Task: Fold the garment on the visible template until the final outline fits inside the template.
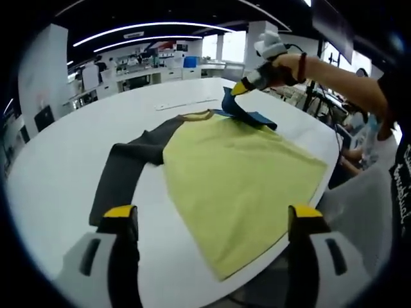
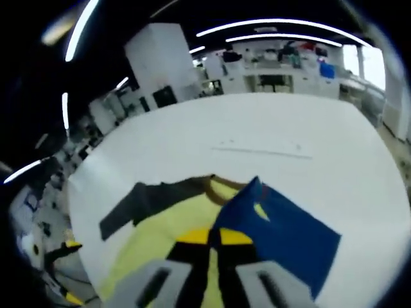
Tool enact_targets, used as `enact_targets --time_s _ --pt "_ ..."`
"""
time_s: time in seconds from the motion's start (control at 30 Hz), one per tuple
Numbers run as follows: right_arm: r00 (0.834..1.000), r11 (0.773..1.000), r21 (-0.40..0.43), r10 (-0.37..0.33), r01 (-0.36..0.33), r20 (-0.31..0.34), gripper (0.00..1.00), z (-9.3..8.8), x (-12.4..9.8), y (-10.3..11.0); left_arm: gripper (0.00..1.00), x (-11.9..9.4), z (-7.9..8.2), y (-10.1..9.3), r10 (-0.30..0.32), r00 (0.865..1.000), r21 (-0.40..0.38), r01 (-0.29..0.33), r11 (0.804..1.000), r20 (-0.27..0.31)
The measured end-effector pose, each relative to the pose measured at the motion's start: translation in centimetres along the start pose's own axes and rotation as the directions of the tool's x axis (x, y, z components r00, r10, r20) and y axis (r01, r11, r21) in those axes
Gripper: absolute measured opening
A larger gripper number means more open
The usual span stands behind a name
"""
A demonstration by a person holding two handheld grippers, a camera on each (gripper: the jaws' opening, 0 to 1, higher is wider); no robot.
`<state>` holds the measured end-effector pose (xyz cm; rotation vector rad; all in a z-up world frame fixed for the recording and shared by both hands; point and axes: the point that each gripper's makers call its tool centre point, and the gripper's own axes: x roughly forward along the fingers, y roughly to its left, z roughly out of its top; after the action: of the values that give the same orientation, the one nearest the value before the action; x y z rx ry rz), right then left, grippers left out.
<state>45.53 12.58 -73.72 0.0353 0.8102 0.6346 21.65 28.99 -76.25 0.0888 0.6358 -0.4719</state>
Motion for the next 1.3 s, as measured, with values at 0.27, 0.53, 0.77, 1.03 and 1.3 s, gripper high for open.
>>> enact_targets --time_s 0.27,0.53,0.77,1.03,1.3 --pt "0.999 0.999 -0.029 0.035 -0.035 -0.005 0.00 0.7 1.1 2.4 0.94 -0.1 -0.2 0.2 0.007 1.000 -0.006 -0.007 1.000 -0.003" --pt "0.997 0.995 -0.049 0.081 -0.082 -0.007 0.00 1.4 2.3 5.0 0.94 -0.1 -0.5 0.3 0.008 1.000 -0.011 -0.008 1.000 -0.008" --pt "0.994 0.992 -0.066 0.110 -0.111 -0.020 0.00 1.5 3.1 6.6 0.94 -0.2 -0.7 0.3 0.013 1.000 -0.014 -0.013 1.000 -0.011" --pt "0.989 0.984 -0.101 0.142 -0.145 -0.040 0.00 1.3 3.9 9.0 0.93 -0.2 -0.9 0.5 0.016 1.000 -0.018 -0.016 1.000 -0.015" --pt "0.982 0.971 -0.149 0.177 -0.186 -0.068 0.00 0.8 4.3 11.1 0.93 -0.4 -1.2 0.8 0.025 1.000 -0.024 -0.025 0.999 -0.019"
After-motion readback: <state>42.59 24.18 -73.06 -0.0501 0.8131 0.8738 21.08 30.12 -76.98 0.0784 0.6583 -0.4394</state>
